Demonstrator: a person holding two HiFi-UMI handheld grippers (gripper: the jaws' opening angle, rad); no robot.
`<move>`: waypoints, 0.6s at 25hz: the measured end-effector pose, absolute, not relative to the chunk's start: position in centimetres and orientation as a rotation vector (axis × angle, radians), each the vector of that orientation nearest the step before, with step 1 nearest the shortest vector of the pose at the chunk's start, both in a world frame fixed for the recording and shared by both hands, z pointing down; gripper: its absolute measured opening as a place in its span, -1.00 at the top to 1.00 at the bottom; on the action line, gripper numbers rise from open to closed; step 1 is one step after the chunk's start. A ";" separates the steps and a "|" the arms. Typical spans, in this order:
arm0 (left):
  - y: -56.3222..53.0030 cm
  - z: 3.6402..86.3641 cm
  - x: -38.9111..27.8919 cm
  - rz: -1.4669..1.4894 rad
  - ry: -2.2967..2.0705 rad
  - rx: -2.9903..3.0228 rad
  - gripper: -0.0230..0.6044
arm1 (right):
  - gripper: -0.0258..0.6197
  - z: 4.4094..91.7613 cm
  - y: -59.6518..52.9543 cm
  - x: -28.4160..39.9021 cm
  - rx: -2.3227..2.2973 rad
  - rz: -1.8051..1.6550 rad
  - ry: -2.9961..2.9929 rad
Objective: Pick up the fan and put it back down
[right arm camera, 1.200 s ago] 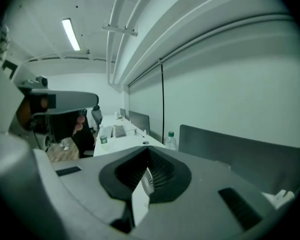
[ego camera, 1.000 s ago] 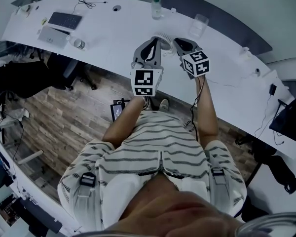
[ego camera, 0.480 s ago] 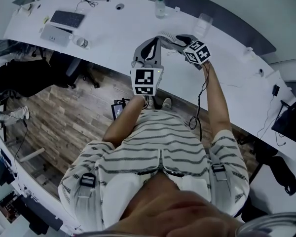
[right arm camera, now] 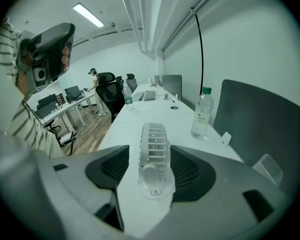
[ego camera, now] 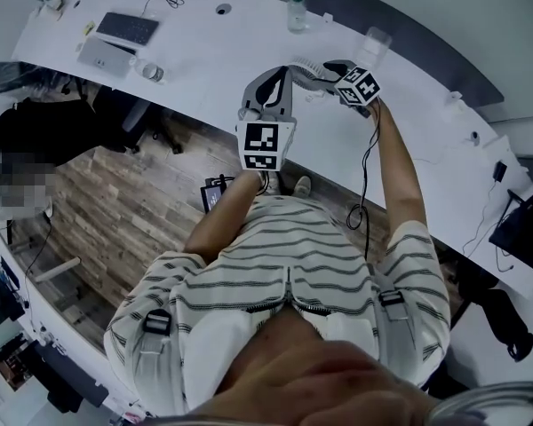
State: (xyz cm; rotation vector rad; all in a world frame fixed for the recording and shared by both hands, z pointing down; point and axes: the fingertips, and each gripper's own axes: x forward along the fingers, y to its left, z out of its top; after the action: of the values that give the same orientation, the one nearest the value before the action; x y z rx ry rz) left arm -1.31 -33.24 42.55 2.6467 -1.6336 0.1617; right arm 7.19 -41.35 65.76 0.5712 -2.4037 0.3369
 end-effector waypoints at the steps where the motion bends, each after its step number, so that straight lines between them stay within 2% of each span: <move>1: -33.4 42.6 -1.3 0.167 -1.634 2.646 0.90 | 0.17 66.2 -41.6 7.2 0.566 0.343 -2.399; 15: -35.0 43.2 -2.0 0.210 -1.665 2.624 0.90 | 0.16 70.6 -42.9 6.0 0.564 0.355 -2.388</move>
State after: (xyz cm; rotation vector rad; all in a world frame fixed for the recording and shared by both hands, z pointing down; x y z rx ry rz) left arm -1.99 -34.97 43.18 2.6239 -1.6653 0.2102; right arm 5.99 -42.88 70.64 0.5641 -2.3876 0.3545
